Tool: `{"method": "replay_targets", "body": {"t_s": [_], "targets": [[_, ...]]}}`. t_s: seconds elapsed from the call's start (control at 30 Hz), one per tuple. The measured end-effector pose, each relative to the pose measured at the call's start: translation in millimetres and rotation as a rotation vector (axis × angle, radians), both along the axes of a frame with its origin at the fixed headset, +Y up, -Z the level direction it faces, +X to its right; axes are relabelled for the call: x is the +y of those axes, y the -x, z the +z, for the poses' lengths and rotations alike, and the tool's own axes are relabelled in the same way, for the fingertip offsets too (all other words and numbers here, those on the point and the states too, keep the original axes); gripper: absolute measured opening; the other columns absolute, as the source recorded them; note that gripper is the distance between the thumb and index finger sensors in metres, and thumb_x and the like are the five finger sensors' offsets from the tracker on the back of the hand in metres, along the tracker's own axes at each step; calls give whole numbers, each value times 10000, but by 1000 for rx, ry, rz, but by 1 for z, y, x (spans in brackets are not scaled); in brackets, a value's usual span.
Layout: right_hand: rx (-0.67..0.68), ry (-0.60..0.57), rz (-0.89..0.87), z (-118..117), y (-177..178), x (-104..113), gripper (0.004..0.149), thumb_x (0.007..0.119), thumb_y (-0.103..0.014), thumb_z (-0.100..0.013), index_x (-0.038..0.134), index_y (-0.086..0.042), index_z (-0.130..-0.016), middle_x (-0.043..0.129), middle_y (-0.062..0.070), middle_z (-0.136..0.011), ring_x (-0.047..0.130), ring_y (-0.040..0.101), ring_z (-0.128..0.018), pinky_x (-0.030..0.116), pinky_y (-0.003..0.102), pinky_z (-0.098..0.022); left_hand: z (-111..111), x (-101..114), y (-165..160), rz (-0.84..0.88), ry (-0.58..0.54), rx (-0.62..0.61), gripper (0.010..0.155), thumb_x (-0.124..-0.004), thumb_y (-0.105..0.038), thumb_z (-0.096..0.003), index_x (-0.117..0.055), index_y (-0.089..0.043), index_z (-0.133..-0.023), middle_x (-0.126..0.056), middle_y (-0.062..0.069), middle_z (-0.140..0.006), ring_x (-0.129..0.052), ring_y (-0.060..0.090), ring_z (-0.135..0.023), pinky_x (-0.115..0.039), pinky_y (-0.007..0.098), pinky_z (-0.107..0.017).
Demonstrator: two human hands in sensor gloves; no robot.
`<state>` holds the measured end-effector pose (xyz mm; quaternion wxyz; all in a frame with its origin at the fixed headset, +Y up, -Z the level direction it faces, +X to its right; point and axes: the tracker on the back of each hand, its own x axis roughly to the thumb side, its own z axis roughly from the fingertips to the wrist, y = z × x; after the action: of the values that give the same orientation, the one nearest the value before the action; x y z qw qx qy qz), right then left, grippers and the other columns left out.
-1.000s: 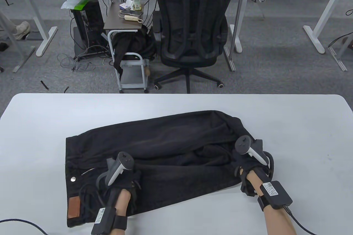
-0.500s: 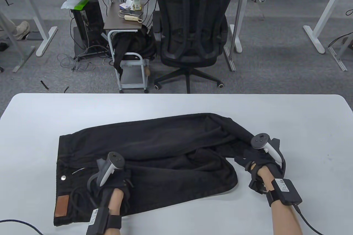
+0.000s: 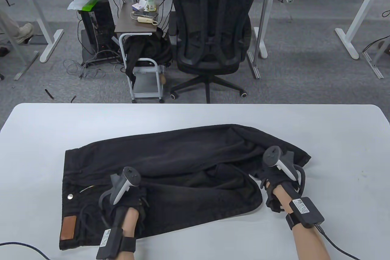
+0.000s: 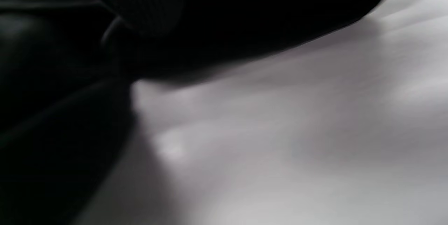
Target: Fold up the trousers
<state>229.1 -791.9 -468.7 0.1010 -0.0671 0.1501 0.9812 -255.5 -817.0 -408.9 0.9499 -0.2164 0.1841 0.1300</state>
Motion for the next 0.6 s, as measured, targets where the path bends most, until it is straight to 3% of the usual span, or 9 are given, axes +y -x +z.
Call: {"method": "replay_targets", "body": {"t_s": [0.1, 0.17, 0.3, 0.43, 0.6], "targets": [[41, 108, -12, -5, 13, -14, 660, 685, -461, -482, 480, -235, -1068, 377, 67, -1154, 409, 431, -1045, 394, 621, -744, 2, 4, -13, 38, -51, -45, 730, -625, -578, -522, -297, -275, -1100, -185, 83, -1236, -192, 419, -1127, -350, 678, -753], [20, 24, -58, -7, 13, -16, 652, 710, -444, -471, 525, -220, -1054, 413, 69, -1143, 418, 432, -1039, 384, 627, -740, 1, 3, -27, 56, -60, -104, 741, -623, -598, -517, -266, -310, -1098, -179, 56, -1241, -194, 408, -1132, -366, 677, -754], [26, 84, -50, -8, 7, -15, 657, 708, -469, -473, 507, -249, -1059, 382, 38, -1152, 393, 399, -1054, 367, 622, -746, 0, -9, -37, 70, 29, -108, 743, -615, -605, -518, -234, -329, -1093, -122, 30, -1236, -145, 398, -1129, -299, 683, -755], [-12, 135, 22, -8, -14, -12, 654, 722, -470, -471, 486, -311, -1060, 353, -12, -1163, 366, 402, -1066, 341, 622, -755, 0, -6, -24, 88, 28, -77, 721, -623, -595, -518, -320, -290, -1097, -147, 18, -1236, -154, 392, -1131, -287, 690, -749], [-191, 153, 67, -9, -64, -4, 604, 743, -399, -482, 553, -300, -1047, 412, -16, -1162, 223, 353, -1089, 262, 619, -767, 4, 2, -4, 80, 44, -22, 705, -625, -586, -522, -361, -278, -1098, -178, 17, -1243, -153, 386, -1138, -270, 694, -752]]}}
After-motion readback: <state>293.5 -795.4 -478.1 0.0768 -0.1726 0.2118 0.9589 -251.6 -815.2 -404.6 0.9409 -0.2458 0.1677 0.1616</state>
